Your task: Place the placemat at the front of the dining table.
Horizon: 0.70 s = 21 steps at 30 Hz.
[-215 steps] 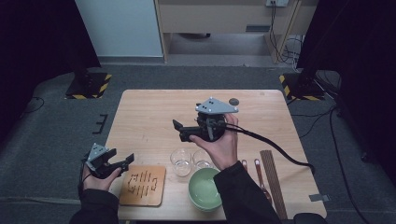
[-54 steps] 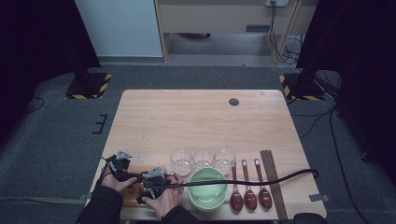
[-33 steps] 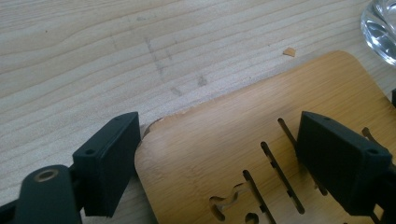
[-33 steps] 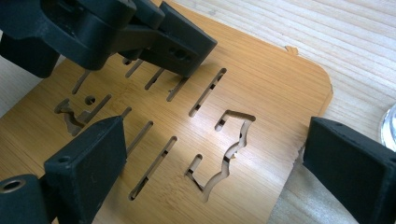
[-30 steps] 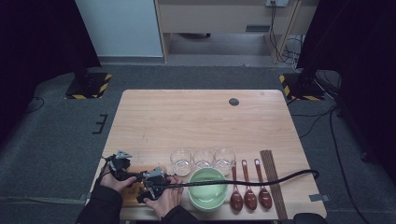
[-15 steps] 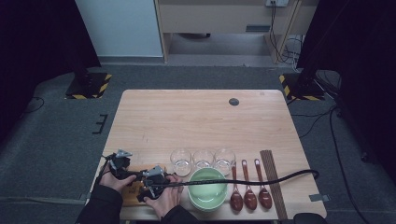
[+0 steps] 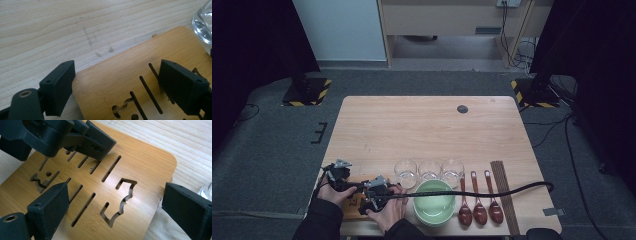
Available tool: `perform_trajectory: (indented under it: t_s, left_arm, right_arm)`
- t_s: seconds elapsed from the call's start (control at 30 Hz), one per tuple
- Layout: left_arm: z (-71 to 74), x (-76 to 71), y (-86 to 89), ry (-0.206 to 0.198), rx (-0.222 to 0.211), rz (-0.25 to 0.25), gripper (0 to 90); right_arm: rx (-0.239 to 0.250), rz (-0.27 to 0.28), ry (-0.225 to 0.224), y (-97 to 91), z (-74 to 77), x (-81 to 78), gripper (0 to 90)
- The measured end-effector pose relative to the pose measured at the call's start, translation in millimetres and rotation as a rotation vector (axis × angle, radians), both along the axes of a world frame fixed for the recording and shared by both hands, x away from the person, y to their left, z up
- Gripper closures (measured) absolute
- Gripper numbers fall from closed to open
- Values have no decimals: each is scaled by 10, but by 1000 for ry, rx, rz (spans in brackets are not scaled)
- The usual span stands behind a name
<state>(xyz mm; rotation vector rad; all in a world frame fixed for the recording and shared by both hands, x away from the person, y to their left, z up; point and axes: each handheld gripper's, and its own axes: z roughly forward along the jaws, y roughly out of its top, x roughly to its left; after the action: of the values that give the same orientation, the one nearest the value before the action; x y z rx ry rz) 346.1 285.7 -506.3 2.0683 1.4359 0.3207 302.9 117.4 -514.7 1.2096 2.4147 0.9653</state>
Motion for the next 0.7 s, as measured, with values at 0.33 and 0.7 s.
perform_trajectory:
  t_s: [0.33, 0.7]
  left_arm:
    - [49, -6, 25, -22, -18, 16, 146]
    - [99, -16, 42, -36, -28, 30, 146]
  right_arm:
    - [1, 19, -14, -3, 62, 33, 77]
    - [6, 37, -30, -11, 118, 52, 77]
